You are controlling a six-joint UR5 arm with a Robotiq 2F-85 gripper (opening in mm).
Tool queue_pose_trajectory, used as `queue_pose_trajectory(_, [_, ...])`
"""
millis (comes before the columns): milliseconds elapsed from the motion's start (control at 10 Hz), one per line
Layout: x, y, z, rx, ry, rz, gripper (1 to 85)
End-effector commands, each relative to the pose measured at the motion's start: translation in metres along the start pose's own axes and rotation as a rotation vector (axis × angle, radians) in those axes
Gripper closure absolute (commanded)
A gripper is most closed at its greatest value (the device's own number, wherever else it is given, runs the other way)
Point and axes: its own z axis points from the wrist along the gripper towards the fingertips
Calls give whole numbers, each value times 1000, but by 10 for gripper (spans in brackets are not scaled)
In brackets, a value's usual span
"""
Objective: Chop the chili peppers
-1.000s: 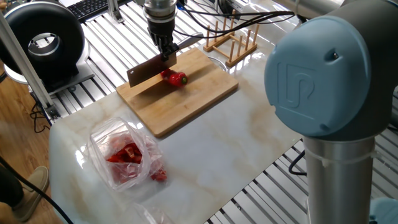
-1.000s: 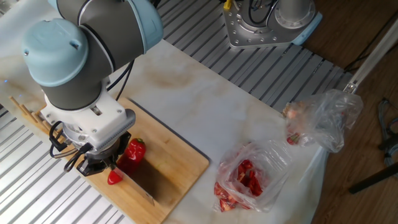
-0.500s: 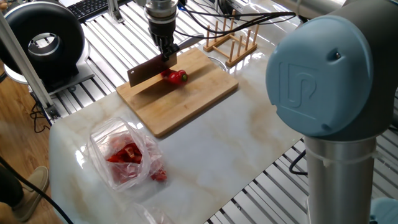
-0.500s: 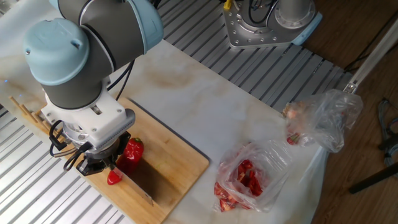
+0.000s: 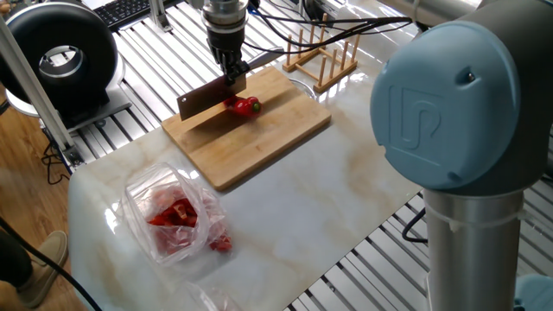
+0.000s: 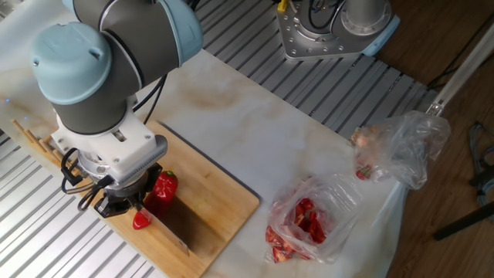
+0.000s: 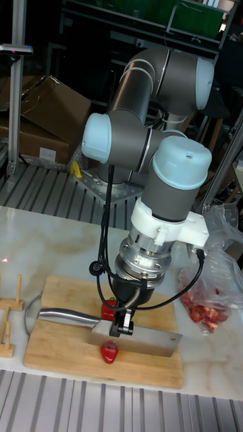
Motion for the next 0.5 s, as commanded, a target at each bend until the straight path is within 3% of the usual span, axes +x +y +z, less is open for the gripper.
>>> queue_pose_trajectory(0, [-4,0,0,3,-15,9,843])
queue_pose_trajectory(400, [-2,5,1,-12,-8,6,843])
